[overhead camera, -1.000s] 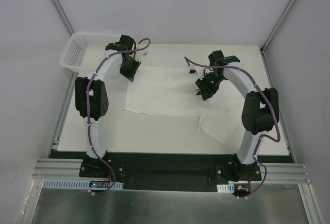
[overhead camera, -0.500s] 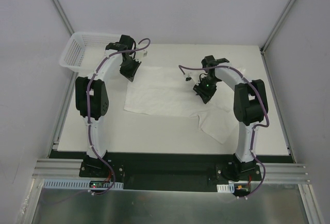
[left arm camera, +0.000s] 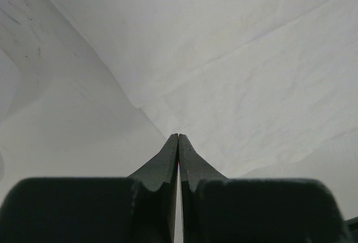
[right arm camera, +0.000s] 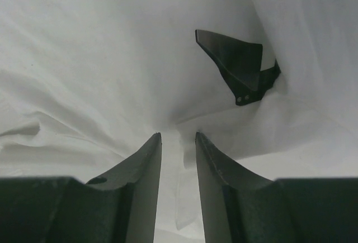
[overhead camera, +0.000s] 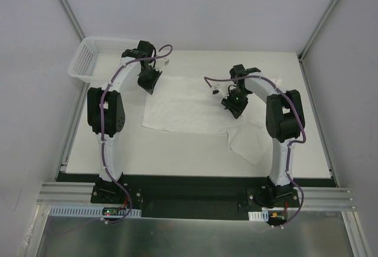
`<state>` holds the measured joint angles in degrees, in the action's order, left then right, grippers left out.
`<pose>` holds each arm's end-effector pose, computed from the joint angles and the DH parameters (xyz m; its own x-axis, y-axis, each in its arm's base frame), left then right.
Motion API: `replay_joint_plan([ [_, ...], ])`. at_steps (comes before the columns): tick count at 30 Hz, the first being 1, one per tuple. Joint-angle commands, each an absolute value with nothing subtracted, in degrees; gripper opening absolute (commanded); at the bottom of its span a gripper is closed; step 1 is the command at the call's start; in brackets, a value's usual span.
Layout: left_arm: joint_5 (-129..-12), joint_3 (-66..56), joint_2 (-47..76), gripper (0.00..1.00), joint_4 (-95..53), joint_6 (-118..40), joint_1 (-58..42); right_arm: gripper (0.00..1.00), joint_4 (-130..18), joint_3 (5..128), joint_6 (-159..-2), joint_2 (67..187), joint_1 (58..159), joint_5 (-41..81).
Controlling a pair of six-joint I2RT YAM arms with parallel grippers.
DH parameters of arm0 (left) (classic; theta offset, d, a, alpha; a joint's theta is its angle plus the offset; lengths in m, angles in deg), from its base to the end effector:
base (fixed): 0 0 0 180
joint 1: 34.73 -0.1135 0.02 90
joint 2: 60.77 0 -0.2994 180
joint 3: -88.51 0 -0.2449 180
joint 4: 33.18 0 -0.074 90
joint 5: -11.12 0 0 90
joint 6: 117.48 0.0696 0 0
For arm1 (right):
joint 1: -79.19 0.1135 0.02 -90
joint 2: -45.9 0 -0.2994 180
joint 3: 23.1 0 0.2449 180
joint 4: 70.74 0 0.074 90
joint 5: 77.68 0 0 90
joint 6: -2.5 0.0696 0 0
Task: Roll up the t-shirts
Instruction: Fold the T-shirt at the center of the board.
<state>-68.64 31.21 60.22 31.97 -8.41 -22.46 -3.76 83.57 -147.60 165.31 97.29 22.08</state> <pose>0.4690 -0.1147 0.2500 -0.7324 0.4883 -0.4745 0.5566 0.8307 -0.0042 0.4063 0.1452 0.1800 -0.1759 -0.9563 -0.2336 -0.9777 0.1973 -0.0716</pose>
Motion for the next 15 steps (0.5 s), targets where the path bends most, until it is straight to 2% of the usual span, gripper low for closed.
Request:
replay_joint_plan([
  [1, -67.7, 33.2, 60.7, 0.00, 33.6, -8.1, -22.9, 0.34, -2.9, 85.1, -148.9, 166.7, 98.0, 20.7],
  [7, -68.0, 33.3, 61.0, 0.00, 33.7, -8.1, -22.9, 0.30, -4.3, 84.9, -148.7, 167.8, 97.9, 19.0],
  [11, -68.0, 33.6, 61.1, 0.00, 33.7, -8.1, -22.9, 0.15, -4.4, 85.3, -148.1, 166.8, 97.9, 19.7],
  [15, -68.0, 33.8, 61.2, 0.00, 33.7, -8.1, -22.9, 0.06, -4.1, 85.8, -147.4, 164.6, 98.0, 21.1],
])
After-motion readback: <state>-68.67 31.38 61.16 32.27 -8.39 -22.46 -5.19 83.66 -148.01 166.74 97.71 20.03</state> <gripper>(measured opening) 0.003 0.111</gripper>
